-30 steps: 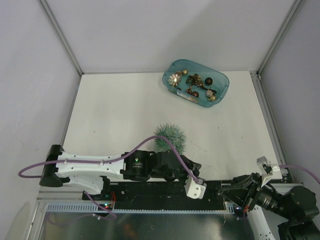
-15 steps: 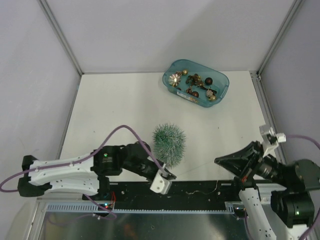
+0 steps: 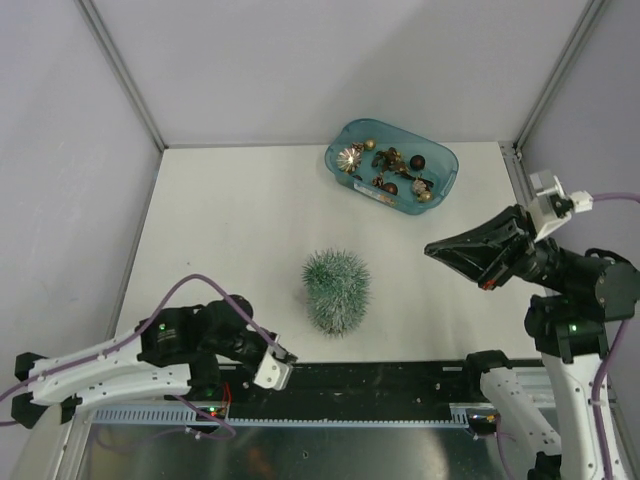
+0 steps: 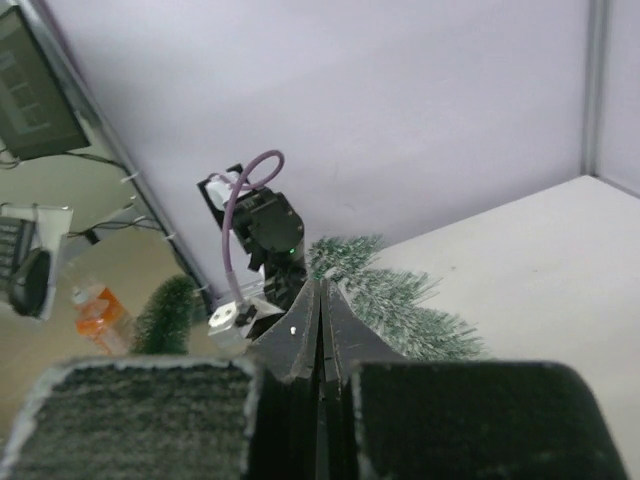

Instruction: Decorate the small christmas tree

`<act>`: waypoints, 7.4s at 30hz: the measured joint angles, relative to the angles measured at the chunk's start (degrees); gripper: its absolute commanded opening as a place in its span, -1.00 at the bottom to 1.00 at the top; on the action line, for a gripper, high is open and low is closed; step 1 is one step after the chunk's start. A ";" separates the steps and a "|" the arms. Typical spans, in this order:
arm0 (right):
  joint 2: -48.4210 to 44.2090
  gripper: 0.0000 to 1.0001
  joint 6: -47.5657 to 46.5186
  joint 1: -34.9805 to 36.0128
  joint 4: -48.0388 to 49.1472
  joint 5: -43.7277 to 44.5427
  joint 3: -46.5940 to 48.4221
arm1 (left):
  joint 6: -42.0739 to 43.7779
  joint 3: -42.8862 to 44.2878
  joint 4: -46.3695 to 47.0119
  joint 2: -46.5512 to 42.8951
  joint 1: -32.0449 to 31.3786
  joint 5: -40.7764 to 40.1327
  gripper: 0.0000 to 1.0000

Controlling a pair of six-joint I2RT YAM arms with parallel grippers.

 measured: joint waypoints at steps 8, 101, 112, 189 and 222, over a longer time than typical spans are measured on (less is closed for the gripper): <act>3.78 -1.00 -12.68 20.17 -9.33 11.52 -0.02 | 1.84 0.00 -0.11 -5.70 2.93 -1.70 -0.99; 21.22 0.66 -36.68 16.81 -24.79 29.49 3.23 | -19.19 -10.82 46.23 -1.79 12.00 -22.21 -0.64; 14.56 0.66 -36.26 16.81 -27.63 24.15 -13.03 | -17.25 -10.82 47.04 -1.33 12.94 -22.18 -0.65; 16.94 -1.00 -2.01 83.97 -26.84 81.48 -20.98 | -17.14 3.37 15.19 -13.03 16.96 10.97 0.69; 18.18 -1.00 -1.44 97.20 -9.60 119.21 -24.72 | -30.99 -8.26 31.47 -1.40 9.75 11.82 0.42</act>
